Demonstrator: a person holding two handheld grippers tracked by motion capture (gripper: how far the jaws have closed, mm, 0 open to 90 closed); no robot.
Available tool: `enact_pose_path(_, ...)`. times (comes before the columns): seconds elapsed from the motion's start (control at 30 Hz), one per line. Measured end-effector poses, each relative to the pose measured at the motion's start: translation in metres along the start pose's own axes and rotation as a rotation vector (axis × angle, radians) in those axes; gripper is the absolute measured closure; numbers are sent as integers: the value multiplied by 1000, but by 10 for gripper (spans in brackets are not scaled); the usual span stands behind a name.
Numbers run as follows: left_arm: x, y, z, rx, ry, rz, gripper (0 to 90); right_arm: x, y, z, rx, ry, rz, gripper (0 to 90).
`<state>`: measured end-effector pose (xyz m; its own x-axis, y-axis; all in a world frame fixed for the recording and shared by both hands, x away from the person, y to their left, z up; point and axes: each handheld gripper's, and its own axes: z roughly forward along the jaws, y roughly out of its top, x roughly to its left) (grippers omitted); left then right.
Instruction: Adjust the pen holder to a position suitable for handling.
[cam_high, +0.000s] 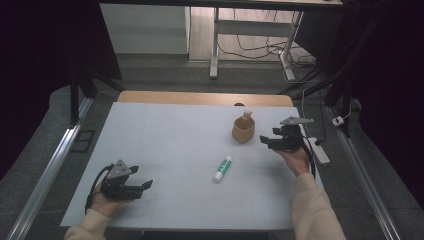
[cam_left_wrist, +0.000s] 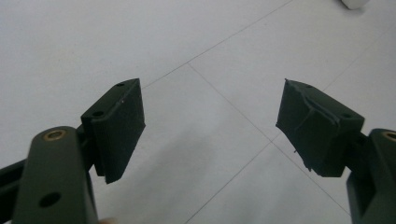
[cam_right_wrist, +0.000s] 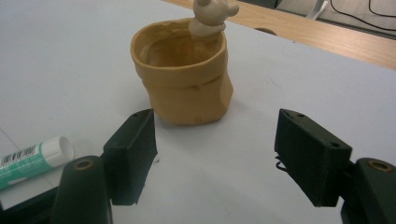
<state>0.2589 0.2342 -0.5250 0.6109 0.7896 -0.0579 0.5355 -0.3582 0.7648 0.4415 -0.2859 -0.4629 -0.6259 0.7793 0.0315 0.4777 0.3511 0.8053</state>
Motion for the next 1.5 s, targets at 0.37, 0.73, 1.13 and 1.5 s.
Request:
enact_pose_path(0.37, 0, 0, 1, 4, 0, 2, 227, -6, 11, 27, 38, -21, 23, 413)
enact_pose_path(0.73, 0, 0, 1, 5, -3, 6, 228, -8, 18, 42, 57, -49, 29, 756)
enact_pose_path(1.13, 1, -1, 1, 8, -3, 9, 229, -17, 18, 58, 61, -65, 37, 898)
enact_pose_path(1.5, 1, -1, 2, 11, -4, 10, 229, -24, 15, 78, 57, -57, 53, 897)
